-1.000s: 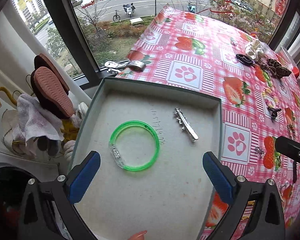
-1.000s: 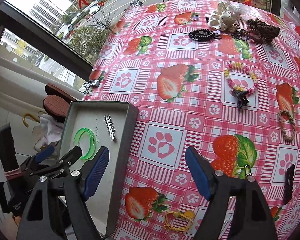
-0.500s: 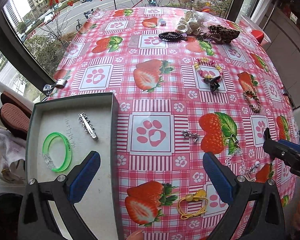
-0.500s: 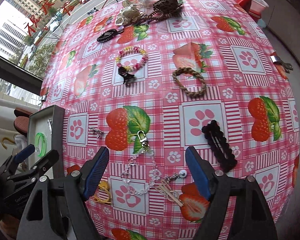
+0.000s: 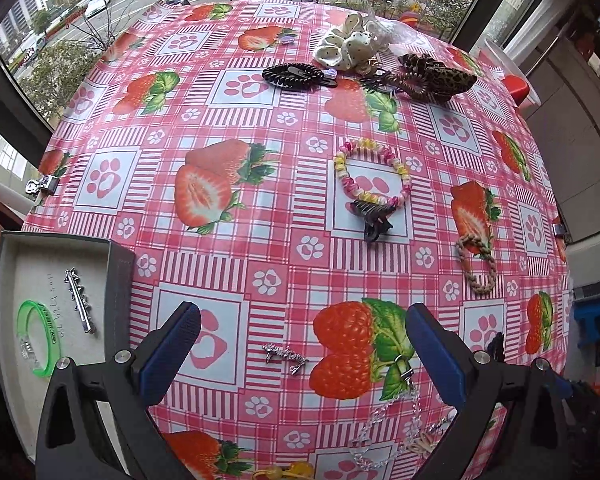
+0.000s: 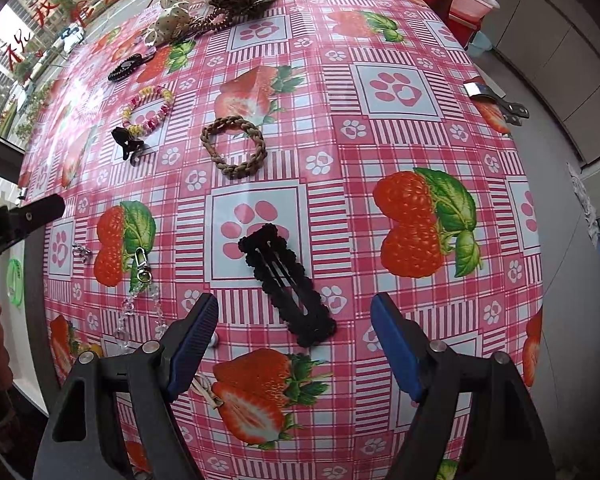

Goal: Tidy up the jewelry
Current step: 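Move both tools back over the table toward the black hair clips, then grasp the black claw clip with the left tool while the right tool grasps the black snap clip, then carry the black claw clip to the tray while the right tool carries the snap clip, then open the right tool to drop the snap clip while the left tool releases the claw clip, then move both tools back over the table toward the remaining items, then grasp the braided brown hair tie with the right tool while the left tool grasps a small silver charm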

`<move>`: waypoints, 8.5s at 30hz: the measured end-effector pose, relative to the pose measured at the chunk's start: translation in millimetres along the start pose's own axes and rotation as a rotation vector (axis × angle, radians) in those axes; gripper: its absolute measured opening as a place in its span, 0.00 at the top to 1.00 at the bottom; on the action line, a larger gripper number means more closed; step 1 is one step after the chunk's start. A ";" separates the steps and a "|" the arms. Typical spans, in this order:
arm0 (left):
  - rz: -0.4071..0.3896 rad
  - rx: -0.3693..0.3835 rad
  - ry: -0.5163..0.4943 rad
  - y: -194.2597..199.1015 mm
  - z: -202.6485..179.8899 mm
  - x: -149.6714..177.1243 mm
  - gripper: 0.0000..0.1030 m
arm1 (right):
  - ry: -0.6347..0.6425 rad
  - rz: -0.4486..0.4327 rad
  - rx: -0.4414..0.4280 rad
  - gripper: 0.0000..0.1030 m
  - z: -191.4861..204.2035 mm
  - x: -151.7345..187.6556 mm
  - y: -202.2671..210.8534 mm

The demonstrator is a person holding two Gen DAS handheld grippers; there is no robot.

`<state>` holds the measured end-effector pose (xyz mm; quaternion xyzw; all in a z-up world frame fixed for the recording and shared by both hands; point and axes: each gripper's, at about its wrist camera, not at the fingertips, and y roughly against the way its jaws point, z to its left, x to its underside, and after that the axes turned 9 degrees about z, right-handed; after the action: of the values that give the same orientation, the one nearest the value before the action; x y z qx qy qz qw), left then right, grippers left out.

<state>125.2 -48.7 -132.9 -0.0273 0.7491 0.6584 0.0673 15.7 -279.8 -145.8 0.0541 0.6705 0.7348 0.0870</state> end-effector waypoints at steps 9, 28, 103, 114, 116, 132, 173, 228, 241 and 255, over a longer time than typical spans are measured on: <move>-0.004 -0.011 0.039 -28.7 -24.4 -37.9 0.00 | 0.096 0.018 0.040 0.21 2.2 -6.4 -19.1; -0.012 -0.097 -0.015 -56.5 -53.8 -63.6 0.68 | 0.214 -0.020 0.086 0.36 18.7 -12.8 -35.7; -0.009 -0.145 0.381 19.1 264.6 143.8 0.77 | 0.615 0.133 -0.269 0.69 365.4 16.3 -34.7; -0.055 -0.135 0.394 8.5 271.6 98.3 0.77 | 0.591 0.134 -0.198 0.69 388.0 -4.8 -67.1; -0.060 -0.137 0.395 7.2 273.6 90.5 0.77 | 0.594 0.118 -0.185 0.69 394.1 -10.4 -67.1; -0.042 -0.195 0.407 11.5 271.1 95.1 0.77 | 0.567 0.117 -0.222 0.67 387.0 -25.8 -62.9; -0.058 -0.162 0.065 42.9 117.3 91.4 0.00 | 0.132 -0.014 -0.295 0.00 147.4 -14.9 13.5; 0.056 -0.127 0.000 -46.8 4.3 34.8 0.20 | 0.259 -0.053 0.089 0.14 66.1 -106.2 -50.8; 0.064 -0.070 -0.025 -37.4 -6.3 29.5 0.77 | 0.295 -0.064 0.080 0.74 93.7 -104.7 -41.0; 0.013 0.021 -0.016 -0.6 22.9 51.9 0.77 | 0.198 -0.067 -0.105 0.95 61.6 -79.5 -10.1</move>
<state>75.4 -23.6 -143.4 -0.0165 0.7555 0.6512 0.0692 106.2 -234.7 -147.0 -0.0458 0.6377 0.7674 0.0477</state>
